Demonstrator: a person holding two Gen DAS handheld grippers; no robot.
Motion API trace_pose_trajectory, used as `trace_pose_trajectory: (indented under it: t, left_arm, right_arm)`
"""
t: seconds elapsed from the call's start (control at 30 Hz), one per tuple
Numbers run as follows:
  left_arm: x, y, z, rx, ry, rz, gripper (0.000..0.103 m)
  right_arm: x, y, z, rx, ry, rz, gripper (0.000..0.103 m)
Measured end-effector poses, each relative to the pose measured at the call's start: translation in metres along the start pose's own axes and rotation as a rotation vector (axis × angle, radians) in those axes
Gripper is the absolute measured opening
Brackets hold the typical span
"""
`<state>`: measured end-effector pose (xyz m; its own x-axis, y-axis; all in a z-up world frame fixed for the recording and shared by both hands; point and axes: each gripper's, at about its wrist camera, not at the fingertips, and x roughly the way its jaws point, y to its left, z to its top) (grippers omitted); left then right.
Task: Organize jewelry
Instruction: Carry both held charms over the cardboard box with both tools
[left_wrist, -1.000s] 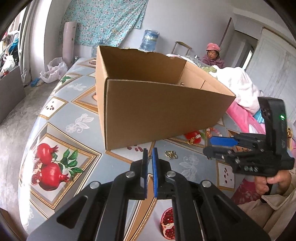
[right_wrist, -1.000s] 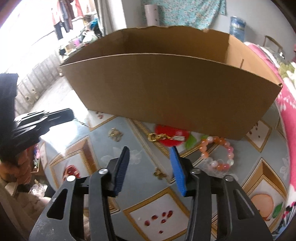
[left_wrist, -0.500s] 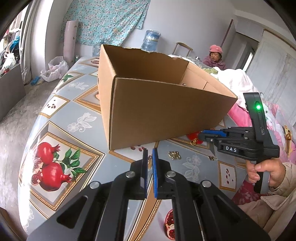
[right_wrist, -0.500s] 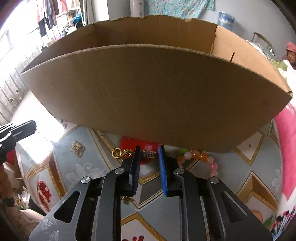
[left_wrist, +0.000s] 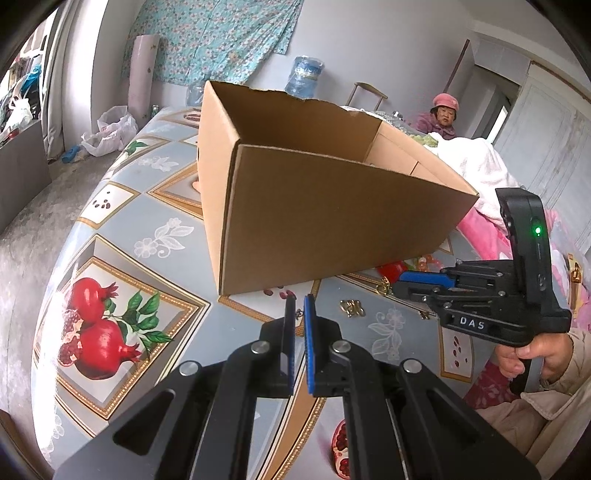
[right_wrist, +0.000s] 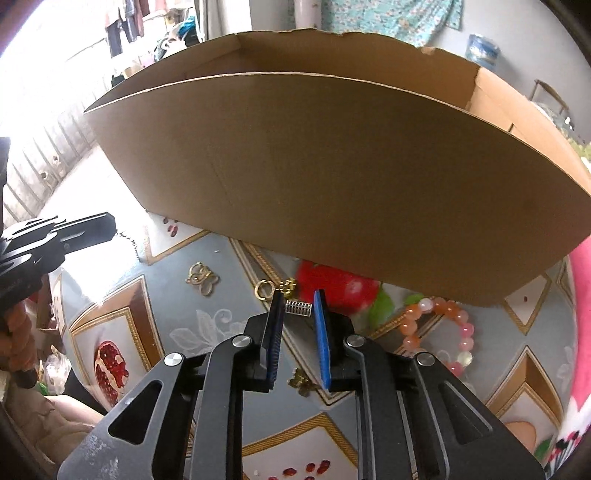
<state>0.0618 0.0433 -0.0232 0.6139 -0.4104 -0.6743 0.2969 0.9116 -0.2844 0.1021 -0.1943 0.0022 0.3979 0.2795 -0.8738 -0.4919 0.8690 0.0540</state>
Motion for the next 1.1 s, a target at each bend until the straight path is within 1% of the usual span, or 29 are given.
trace_pose_trajectory:
  t: [0.13,0.27,0.4,0.43,0.5,0.6,0.67,0.73,0.87,1.03,1.1]
  left_arm:
    - [0.001,-0.001,-0.001,-0.001,0.001,-0.003,0.004]
    - [0.001,-0.001,0.000,-0.002,0.003,-0.001,0.004]
    - [0.003,-0.001,-0.001,-0.006,0.005,0.001,0.004]
    - [0.003,-0.001,-0.001,-0.006,0.005,0.002,0.004]
    - [0.003,-0.002,-0.001,-0.005,0.003,0.002,0.004]
    - [0.002,-0.002,-0.001,0.003,-0.002,0.000,0.004]
    - [0.000,-0.004,-0.001,0.010,-0.009,-0.001,0.004]
    - [-0.002,-0.005,-0.001,0.014,-0.013,0.000,0.004]
    - [-0.009,-0.008,0.001,0.023,-0.029,-0.003,0.004]
    - [-0.031,-0.017,0.009,0.058,-0.081,-0.023,0.004]
    - [-0.042,-0.020,0.015,0.059,-0.103,-0.045,0.004]
  right_arm:
    - [0.004,-0.012,0.001,-0.001,0.009,0.007,0.019]
    - [0.010,-0.008,0.004,-0.006,0.013,0.018,0.022]
    - [0.011,-0.006,0.005,-0.032,0.013,-0.006,0.022]
    - [0.012,-0.004,0.005,-0.033,0.014,-0.010,0.022]
    - [0.014,-0.006,0.005,-0.025,0.010,-0.020,0.014]
    - [0.016,-0.011,0.004,0.004,0.004,0.004,0.013]
    - [0.014,-0.017,0.002,0.013,0.000,0.006,0.013]
    - [0.011,-0.025,0.001,0.032,-0.004,0.020,0.013]
    - [-0.002,-0.036,-0.007,0.045,-0.029,0.023,0.013]
    - [-0.033,-0.035,-0.006,0.053,-0.092,0.050,0.013]
    - [-0.048,-0.036,-0.003,0.050,-0.127,0.077,0.013]
